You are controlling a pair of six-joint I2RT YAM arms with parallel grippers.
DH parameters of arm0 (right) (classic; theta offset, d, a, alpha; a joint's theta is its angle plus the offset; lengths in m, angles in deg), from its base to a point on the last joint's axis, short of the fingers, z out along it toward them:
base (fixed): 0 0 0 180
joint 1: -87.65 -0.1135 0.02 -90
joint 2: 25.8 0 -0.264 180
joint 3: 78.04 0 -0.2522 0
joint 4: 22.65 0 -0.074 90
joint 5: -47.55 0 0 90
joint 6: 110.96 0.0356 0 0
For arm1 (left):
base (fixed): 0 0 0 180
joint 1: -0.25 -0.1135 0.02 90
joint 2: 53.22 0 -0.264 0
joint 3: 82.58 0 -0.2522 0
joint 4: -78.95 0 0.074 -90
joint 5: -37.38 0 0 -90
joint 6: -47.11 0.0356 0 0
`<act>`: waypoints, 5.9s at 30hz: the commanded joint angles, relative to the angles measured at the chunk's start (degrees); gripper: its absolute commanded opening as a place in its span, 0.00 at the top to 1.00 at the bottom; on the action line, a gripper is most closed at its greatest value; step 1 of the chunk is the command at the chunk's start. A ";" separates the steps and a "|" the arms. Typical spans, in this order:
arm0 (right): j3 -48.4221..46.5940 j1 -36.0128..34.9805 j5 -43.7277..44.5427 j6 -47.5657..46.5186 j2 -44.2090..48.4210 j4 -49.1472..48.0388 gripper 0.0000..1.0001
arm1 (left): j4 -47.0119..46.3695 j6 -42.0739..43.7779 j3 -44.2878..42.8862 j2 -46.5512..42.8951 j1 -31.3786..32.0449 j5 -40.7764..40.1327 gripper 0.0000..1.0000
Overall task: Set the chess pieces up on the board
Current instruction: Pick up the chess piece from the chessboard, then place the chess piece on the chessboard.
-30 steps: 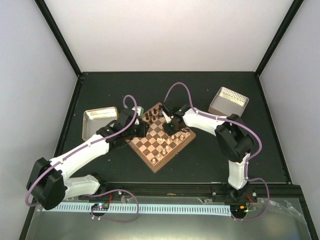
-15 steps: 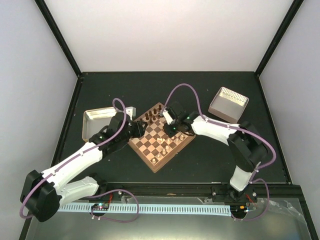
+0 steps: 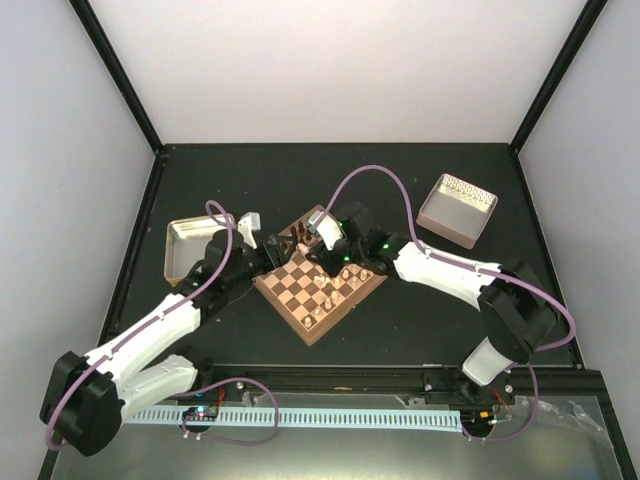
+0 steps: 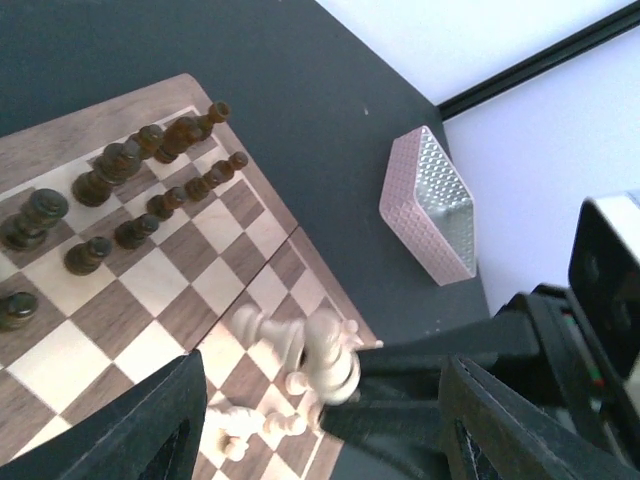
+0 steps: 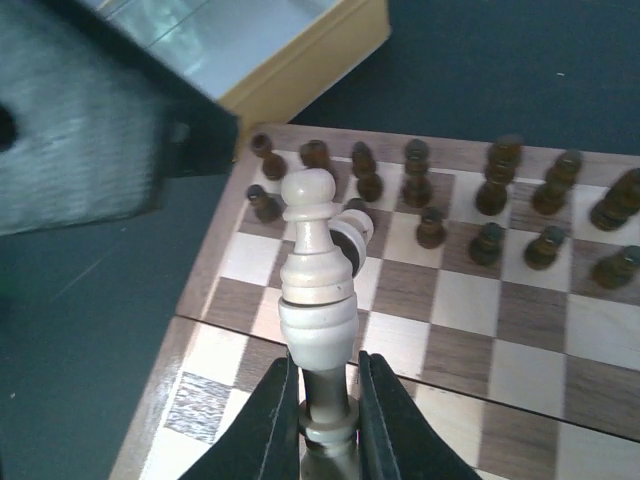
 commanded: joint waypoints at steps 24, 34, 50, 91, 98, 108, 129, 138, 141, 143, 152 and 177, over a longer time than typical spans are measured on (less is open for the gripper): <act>-0.05 -2.66 -0.49 0.40 0.14 0.95 0.99 | -2.89 0.60 0.80 6.98 -2.52 9.99 0.98; 2.07 -2.66 3.28 3.89 2.19 0.82 0.98 | -3.66 3.41 3.56 10.47 -2.54 9.64 0.99; 1.47 -2.62 4.32 6.06 3.72 1.95 0.98 | -3.02 6.81 3.58 17.62 0.81 7.60 0.74; 1.58 -4.89 -4.90 3.25 7.93 -3.10 0.95 | 2.60 7.96 -3.98 0.37 1.19 16.90 0.64; 2.40 -5.01 -4.62 5.32 9.29 -4.59 0.89 | 0.60 5.67 -3.65 0.22 1.15 18.45 0.90; 15.32 -4.00 -2.86 28.66 21.15 -24.41 0.42 | -6.60 -3.92 -3.80 -5.55 1.09 18.20 0.94; 21.00 -3.80 -1.36 57.79 24.22 -48.49 0.85 | -22.61 -24.12 -3.70 -7.17 1.05 15.54 0.95; 18.75 -3.55 0.16 55.59 25.28 -42.42 0.94 | -22.96 -24.85 -1.86 -6.99 1.02 16.07 0.92; 16.89 -3.46 -0.53 54.15 24.36 -38.48 0.78 | -24.33 -26.19 -1.17 -6.99 1.06 16.14 0.94; 16.13 -3.40 -0.74 54.00 23.61 -37.40 0.70 | -24.52 -26.83 -1.27 -7.07 1.04 16.19 0.94; 14.46 -3.41 -1.72 54.15 21.03 -36.26 0.75 | -24.70 -29.00 -0.25 -7.61 1.11 14.95 0.95; 6.80 0.44 1.65 38.49 21.19 10.89 0.99 | 9.13 -1.59 -4.14 -11.54 1.02 -1.02 0.41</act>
